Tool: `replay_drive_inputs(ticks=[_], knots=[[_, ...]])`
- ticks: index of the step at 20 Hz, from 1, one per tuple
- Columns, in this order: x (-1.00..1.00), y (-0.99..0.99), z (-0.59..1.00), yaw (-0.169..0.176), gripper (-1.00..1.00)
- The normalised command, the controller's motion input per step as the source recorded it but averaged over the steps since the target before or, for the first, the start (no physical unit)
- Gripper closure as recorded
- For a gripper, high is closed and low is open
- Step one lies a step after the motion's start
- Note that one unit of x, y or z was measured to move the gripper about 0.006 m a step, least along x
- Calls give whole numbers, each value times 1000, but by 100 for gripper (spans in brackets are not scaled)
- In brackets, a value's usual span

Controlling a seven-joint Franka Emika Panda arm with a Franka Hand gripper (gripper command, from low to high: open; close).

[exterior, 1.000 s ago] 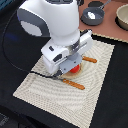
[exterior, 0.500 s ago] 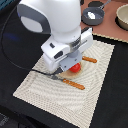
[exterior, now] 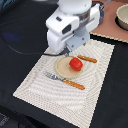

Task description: Interact with the objects in diverse but meaningful ways.

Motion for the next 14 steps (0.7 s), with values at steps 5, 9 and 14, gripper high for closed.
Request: replay_drive_inputs(ticks=[5,9,14], knots=[[2,713,439,21,-100],[-4,801,373,28,-100],[-42,824,325,26,-100]])
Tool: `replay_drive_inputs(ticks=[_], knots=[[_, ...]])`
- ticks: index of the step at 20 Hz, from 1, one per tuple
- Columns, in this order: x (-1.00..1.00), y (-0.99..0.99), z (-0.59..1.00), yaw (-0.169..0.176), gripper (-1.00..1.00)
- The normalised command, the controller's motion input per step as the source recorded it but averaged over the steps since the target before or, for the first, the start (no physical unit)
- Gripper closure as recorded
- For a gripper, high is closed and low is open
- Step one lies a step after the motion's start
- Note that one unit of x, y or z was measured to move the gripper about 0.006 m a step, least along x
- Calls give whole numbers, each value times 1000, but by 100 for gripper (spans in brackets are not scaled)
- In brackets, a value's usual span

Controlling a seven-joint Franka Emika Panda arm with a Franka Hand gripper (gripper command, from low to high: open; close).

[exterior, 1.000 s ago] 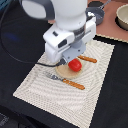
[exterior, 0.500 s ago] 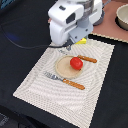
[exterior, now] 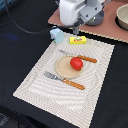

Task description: Interact with the objects in diverse but meaningful ways.

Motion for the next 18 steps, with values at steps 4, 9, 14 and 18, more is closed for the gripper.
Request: replay_drive_inputs(ticks=[4,9,14,18], knots=[[-32,839,232,18,-100],[-127,803,42,26,-100],[-178,742,-134,19,-100],[-156,586,-335,1,-100]])
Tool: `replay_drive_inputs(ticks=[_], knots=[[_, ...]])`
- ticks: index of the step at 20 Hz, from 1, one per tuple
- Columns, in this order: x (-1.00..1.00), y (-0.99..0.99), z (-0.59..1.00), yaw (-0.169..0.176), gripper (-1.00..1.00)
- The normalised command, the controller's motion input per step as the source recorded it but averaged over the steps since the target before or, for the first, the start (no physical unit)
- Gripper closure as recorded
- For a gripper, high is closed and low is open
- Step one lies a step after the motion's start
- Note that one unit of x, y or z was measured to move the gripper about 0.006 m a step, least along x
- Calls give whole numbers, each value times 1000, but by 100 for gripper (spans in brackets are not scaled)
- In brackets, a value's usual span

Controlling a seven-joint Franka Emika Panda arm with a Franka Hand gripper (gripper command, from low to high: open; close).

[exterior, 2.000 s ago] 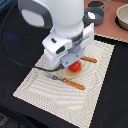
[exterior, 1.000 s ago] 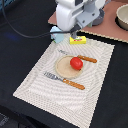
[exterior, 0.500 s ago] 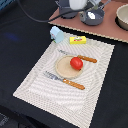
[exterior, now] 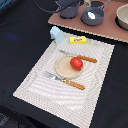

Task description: Interact with the objects in diverse but meaningful ways.

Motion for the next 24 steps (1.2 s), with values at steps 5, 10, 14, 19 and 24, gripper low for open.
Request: replay_drive_inputs(ticks=[5,10,14,19,24], knots=[[-137,262,-445,-12,-100],[-81,56,-473,-69,-100],[6,0,-380,-102,-100],[10,59,-303,-112,-100],[0,134,-211,-78,-100]])
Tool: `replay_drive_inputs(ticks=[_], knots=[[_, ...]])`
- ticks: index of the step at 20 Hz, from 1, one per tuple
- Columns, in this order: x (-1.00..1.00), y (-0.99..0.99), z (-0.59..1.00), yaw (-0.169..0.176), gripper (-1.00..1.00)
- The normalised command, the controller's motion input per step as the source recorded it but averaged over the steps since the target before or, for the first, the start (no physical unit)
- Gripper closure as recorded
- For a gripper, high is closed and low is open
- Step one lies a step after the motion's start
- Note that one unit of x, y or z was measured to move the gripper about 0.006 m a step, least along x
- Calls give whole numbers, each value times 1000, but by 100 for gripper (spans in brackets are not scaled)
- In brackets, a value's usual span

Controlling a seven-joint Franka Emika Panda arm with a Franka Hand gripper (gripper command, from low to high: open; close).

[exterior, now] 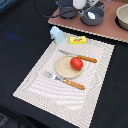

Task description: Interact with the objects in diverse but meaningful ways.

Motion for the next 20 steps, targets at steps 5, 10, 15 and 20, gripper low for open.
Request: replay_drive_inputs(ticks=[5,10,15,20], knots=[[-1,243,-246,-16,-100],[-51,258,-296,-1,-100],[-52,267,-323,0,-100],[-81,235,-314,0,-100]])
